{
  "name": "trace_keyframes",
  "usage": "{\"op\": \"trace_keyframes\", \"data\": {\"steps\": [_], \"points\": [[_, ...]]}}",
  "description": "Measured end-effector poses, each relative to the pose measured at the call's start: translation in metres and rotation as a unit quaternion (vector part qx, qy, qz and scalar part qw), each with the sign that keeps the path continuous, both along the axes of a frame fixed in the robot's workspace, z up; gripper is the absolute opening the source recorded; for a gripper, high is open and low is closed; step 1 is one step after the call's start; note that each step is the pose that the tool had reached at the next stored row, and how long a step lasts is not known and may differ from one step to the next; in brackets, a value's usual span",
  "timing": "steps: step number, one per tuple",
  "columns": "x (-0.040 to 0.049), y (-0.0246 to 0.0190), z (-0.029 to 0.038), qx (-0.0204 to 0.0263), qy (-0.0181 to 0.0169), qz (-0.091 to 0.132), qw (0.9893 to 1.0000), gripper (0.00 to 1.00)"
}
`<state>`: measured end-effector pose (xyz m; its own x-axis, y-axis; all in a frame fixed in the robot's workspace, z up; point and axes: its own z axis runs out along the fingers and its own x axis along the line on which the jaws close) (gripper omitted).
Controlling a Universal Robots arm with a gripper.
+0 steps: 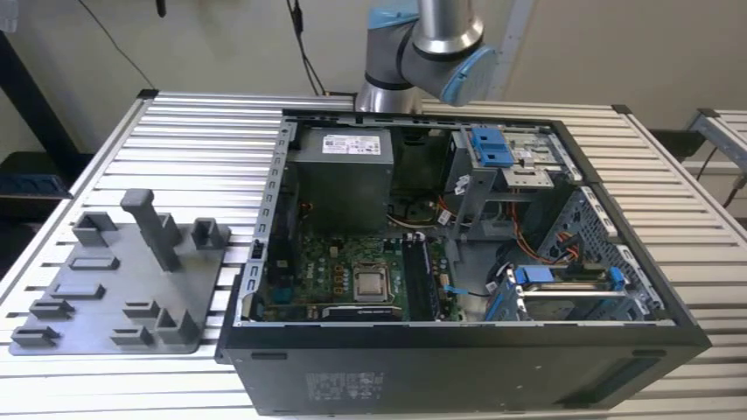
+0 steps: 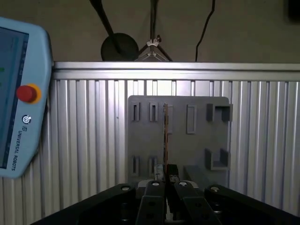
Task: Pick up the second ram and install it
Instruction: 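Pick up the second ram and move it above second insertion slot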
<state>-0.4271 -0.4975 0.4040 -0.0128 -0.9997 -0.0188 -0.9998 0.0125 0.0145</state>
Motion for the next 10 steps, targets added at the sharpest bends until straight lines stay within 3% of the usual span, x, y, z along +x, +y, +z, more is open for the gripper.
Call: {"op": "trace_keyframes", "data": {"steps": [5, 10], "points": [[0.0001, 0.0000, 0.0068, 0.0000, 0.0000, 0.000, 1.0000, 0.14], [-0.0001, 0.0001, 0.0085, 0.0001, -0.0001, 0.000, 1.0000, 0.14]]}}
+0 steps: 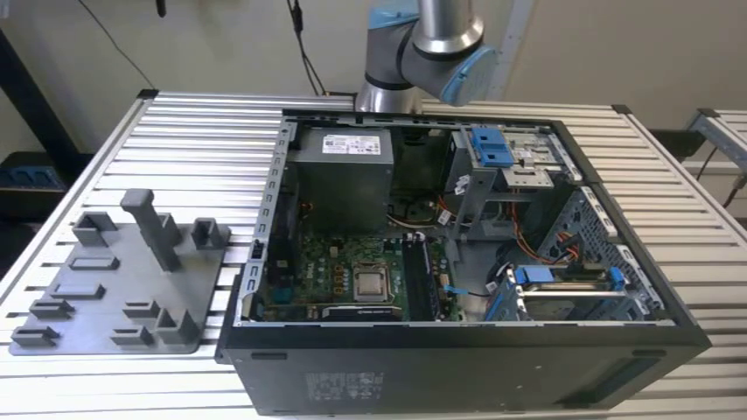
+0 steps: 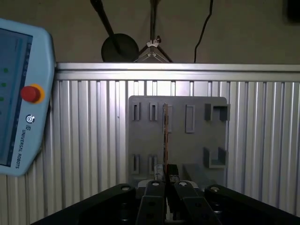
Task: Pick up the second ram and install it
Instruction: 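Pick up the second ram and move it above second insertion slot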
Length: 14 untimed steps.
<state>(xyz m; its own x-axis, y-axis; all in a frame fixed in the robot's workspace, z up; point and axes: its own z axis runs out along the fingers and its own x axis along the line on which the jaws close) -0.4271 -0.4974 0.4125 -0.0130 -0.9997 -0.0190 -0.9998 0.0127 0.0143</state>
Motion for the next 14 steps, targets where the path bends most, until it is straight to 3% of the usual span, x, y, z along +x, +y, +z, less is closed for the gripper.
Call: {"op": "trace_keyframes", "data": {"steps": [14], "points": [[0.0060, -0.0001, 0.0005, -0.0001, 0.0001, 0.000, 1.0000, 0.14]]}}
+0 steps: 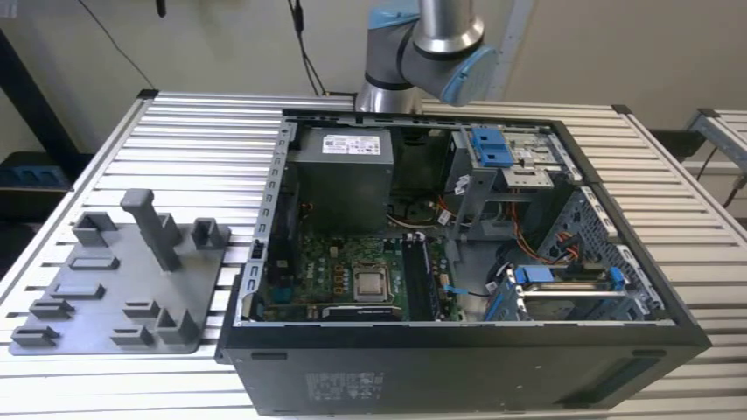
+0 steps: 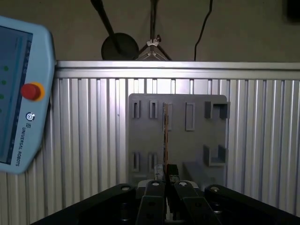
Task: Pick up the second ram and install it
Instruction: 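Pick up the second ram and move it above second insertion slot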
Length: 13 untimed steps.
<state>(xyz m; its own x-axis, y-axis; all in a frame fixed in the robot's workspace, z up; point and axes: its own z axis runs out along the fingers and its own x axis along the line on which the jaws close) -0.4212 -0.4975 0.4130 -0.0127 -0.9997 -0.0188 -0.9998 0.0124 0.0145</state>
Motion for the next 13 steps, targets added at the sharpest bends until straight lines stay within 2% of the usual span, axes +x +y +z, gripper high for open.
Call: {"op": "trace_keyframes", "data": {"steps": [7, 13], "points": [[0.0074, 0.0000, 0.0004, 0.0000, 0.0001, 0.000, 1.0000, 0.14], [0.0096, 0.0000, 0.0054, 0.0001, 0.0004, 0.000, 1.0000, 0.14]]}}
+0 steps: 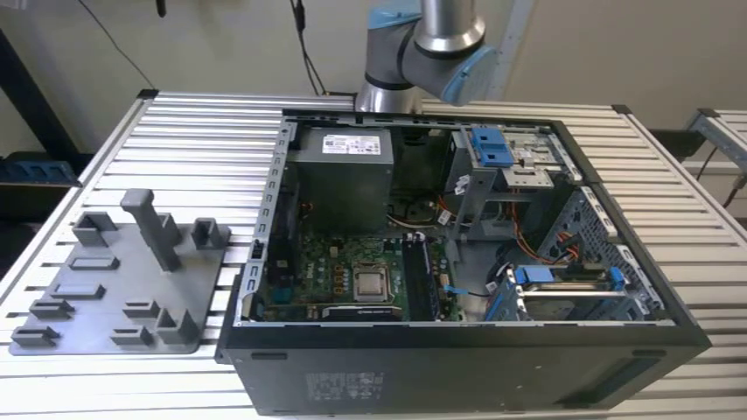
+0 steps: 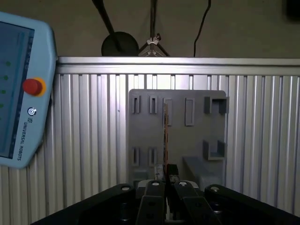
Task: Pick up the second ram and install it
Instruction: 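Pick up the second ram and move it above second insertion slot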
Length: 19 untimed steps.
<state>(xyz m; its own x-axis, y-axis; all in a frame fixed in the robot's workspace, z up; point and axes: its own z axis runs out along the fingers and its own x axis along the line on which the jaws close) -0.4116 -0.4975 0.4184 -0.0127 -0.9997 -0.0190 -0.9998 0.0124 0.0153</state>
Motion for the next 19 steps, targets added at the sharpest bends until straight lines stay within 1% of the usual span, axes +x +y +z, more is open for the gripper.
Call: {"op": "trace_keyframes", "data": {"steps": [4, 19], "points": [[0.0058, 0.0000, 0.0002, -0.0001, 0.0002, 0.000, 1.0000, 0.14], [0.0362, 0.0000, 0.0002, -0.0001, 0.0003, 0.000, 1.0000, 0.14]]}}
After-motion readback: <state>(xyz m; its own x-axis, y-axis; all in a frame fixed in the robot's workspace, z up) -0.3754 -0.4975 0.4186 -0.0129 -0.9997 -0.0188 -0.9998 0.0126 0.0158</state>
